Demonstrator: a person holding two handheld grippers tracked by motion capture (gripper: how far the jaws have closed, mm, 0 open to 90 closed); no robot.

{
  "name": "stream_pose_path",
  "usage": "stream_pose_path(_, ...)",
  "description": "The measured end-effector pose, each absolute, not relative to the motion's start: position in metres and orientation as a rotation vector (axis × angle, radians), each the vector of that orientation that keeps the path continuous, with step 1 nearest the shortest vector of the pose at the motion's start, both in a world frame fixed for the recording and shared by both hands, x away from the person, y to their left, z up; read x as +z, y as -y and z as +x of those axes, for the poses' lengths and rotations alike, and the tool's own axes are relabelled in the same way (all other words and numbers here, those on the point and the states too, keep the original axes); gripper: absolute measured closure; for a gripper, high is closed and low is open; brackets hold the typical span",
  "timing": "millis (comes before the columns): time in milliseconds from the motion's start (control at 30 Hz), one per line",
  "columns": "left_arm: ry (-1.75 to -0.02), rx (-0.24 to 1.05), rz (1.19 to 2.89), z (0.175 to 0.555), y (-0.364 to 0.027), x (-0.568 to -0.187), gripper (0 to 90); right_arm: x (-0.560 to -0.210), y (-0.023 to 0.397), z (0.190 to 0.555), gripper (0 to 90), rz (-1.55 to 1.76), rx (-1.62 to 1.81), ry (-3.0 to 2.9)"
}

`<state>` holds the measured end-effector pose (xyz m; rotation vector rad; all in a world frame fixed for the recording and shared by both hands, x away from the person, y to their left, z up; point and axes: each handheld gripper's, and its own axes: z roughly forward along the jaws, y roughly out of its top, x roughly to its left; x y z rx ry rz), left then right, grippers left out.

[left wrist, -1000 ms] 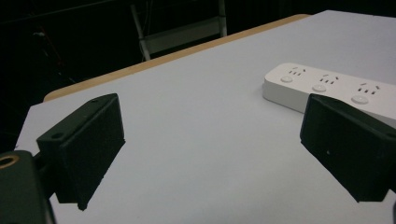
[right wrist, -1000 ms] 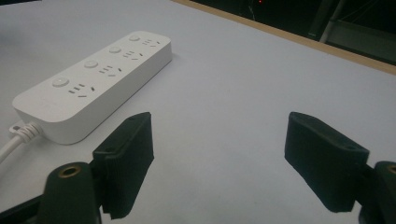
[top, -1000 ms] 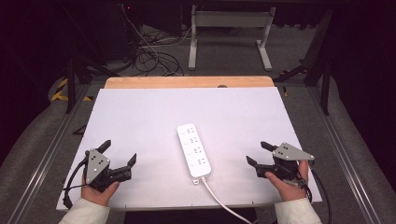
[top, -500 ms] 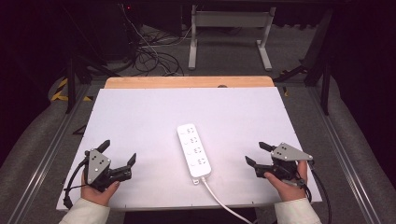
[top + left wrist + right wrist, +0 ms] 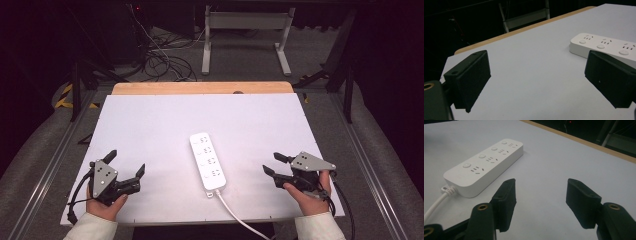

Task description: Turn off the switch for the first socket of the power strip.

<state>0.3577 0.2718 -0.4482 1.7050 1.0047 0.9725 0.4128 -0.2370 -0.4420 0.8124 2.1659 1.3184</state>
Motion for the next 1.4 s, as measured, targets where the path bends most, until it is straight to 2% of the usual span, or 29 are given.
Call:
stream_pose_path(500, -1.002, 0.975, 1.7, 0.357, -0.272, -0.448, 6.7, -0.424, 0.224, 0.418, 44.8, 0.759, 1.349, -2.228)
stream_pose_path(1400, -0.993, 0.962, 1.693, 0.357, -0.272, -0.448, 6.8, -0.403, 0.145, 0.436, 43.2, 0.547, 1.397, -2.355)
